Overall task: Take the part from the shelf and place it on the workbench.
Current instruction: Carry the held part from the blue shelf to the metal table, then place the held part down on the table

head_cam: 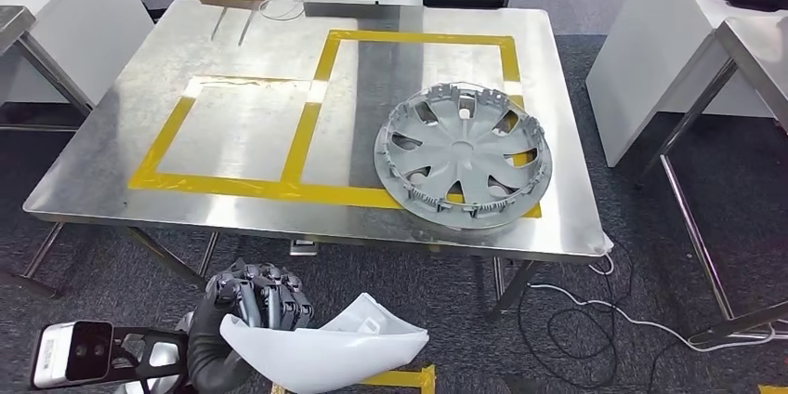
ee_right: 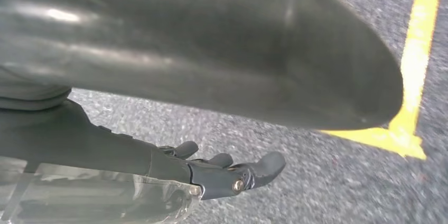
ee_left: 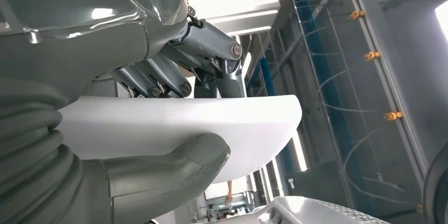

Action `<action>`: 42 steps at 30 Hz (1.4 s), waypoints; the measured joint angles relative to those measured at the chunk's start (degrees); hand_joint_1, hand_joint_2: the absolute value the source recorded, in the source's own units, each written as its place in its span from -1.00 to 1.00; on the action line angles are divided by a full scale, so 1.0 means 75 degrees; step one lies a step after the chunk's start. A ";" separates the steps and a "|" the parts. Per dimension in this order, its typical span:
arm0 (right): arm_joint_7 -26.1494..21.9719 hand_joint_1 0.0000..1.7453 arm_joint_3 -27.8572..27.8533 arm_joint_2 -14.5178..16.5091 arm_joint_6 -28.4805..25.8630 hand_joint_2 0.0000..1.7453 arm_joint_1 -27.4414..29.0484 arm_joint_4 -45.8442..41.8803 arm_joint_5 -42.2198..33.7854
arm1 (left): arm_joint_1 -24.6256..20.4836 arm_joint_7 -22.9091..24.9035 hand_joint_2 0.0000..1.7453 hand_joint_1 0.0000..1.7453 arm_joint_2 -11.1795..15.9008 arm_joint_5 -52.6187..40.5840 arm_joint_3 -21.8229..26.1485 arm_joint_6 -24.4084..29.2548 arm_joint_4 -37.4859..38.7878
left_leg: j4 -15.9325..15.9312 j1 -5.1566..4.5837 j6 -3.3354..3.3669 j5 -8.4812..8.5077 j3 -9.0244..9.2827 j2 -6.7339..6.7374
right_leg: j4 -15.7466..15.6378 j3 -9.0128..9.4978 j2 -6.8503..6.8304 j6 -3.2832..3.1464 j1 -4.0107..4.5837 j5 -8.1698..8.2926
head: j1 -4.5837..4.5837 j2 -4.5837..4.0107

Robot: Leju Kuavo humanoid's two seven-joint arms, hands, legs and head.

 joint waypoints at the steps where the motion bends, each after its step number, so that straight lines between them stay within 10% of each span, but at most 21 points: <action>1: 0.0003 -1.00 0.0001 0.0001 0.0026 -1.00 0.0000 0.0000 0.0010 | 0.0001 -0.0004 1.00 1.00 0.0001 -0.0004 0.0003 0.0007 -0.0007 | -0.0136 -0.0038 0.0056 -0.0007 0.0096 -0.0021 | 0.0019 0.0043 -0.0016 0.0089 -0.0016 0.0064 | -0.0015 0.0000; 4: 0.0011 -1.00 0.0007 -0.0026 0.0135 -1.00 -0.0006 0.0000 0.0043 | -0.0007 -0.0012 1.00 1.00 -0.0011 -0.0017 -0.0003 0.0018 -0.0018 | -0.0424 0.0004 0.0181 0.0085 0.0500 -0.0059 | 0.0394 -0.0016 -0.0019 0.0157 -0.0042 -0.0054 | -0.0010 0.0000; 8: 0.0014 -1.00 0.0009 -0.0182 0.0192 -1.00 0.0003 0.0001 0.0052 | 0.0004 -0.0013 1.00 1.00 -0.0034 -0.0022 -0.0026 0.0023 -0.0017 | -0.0425 0.0056 0.0137 0.0058 0.0612 -0.0083 | 0.1982 -0.1029 0.0007 0.0153 -0.0082 -0.0721 | 0.0004 0.0000; 12: 0.0017 -1.00 0.0009 -0.0270 0.0203 -1.00 0.0042 0.0003 0.0059 | 0.0018 -0.0012 1.00 1.00 -0.0032 -0.0022 -0.0030 0.0024 -0.0012 | -0.0240 0.0192 -0.0131 -0.0175 0.0720 -0.0138 | 0.0722 -0.0762 0.0005 0.0628 -0.0200 0.0080 | 0.0013 0.0000; 19: 0.0007 -1.00 0.0009 -0.0184 0.0027 -1.00 0.0063 0.0001 -0.0007 | 0.0073 0.0073 1.00 1.00 -0.0024 -0.0085 -0.0015 0.0065 -0.0025 | 0.0402 0.0272 -0.0440 -0.0592 0.0461 -0.0087 | 0.0211 -0.0486 0.0024 0.0118 -0.0182 0.0220 | -0.0036 0.0000; 23: -0.0006 -1.00 0.0009 -0.0124 0.0011 -1.00 0.0072 0.0003 -0.0030 | 0.0118 0.0572 1.00 1.00 -0.0032 -0.0415 -0.0001 0.0446 0.0026 | 0.2182 0.0289 -0.0552 -0.1260 -0.0660 -0.0056 | 0.0208 -0.0422 0.0026 -0.0003 -0.0134 0.0134 | -0.0040 0.0000; 25: -0.0029 -1.00 0.0009 -0.0103 0.0012 -1.00 0.0087 0.0003 -0.0047 | 0.0135 0.0922 1.00 1.00 -0.0059 -0.0802 0.0000 0.0884 0.0131 | 0.2153 0.0278 -0.0475 -0.1063 -0.0818 -0.0055 | 0.0205 -0.0374 0.0037 -0.0028 -0.0078 0.0098 | -0.0039 0.0000; 28: -0.0096 -1.00 0.0007 -0.0050 0.0008 -1.00 0.0107 0.0006 -0.0110 | 0.0061 0.1595 1.00 1.00 -0.0173 -0.1983 0.0001 0.2105 0.0356 | 0.0713 0.0154 -0.0129 -0.0228 -0.0264 -0.0023 | 0.0181 -0.0282 0.0062 -0.0028 0.0005 0.0056 | -0.0024 0.0000; 30: -0.0149 -1.00 0.0004 0.0002 0.0001 -1.00 0.0119 0.0018 -0.0184 | -0.0100 0.2096 1.00 1.00 -0.0308 -0.3084 -0.0012 0.3159 0.0549 | 0.0225 0.0040 0.0036 -0.0070 -0.0074 0.0007 | 0.0145 -0.0267 0.0051 0.0020 -0.0021 0.0048 | -0.0018 0.0000; 34: -0.0204 -1.00 0.0003 0.0092 -0.0006 -1.00 0.0161 0.0044 -0.0299 | -0.0593 0.2873 1.00 1.00 -0.0638 -0.4885 -0.0077 0.4960 0.1130 | -0.0130 0.0006 0.0142 0.0128 0.0160 -0.0012 | 0.0222 -0.0308 0.0008 0.0113 -0.0027 -0.0014 | -0.0037 0.0000; 39: -0.0200 -1.00 0.0004 0.0109 0.0038 -1.00 0.0250 0.0113 -0.0363 | -0.1375 0.3282 1.00 1.00 -0.1237 -0.6320 -0.0178 0.6772 0.2368 | -0.0289 0.0028 0.0137 0.0225 0.0247 -0.0031 | 0.2140 -0.1300 0.0020 0.0144 -0.0044 -0.0737 | -0.0011 0.0000; 42: -0.0195 -1.00 0.0006 0.0115 0.0108 -1.00 0.0308 0.0138 -0.0391 | -0.1720 0.3110 1.00 1.00 -0.1516 -0.6561 -0.0163 0.7739 0.3036 | -0.0196 0.0033 0.0049 0.0158 0.0240 -0.0043 | 0.1024 -0.0809 0.0008 0.0372 -0.0071 -0.0214 | -0.0008 0.0000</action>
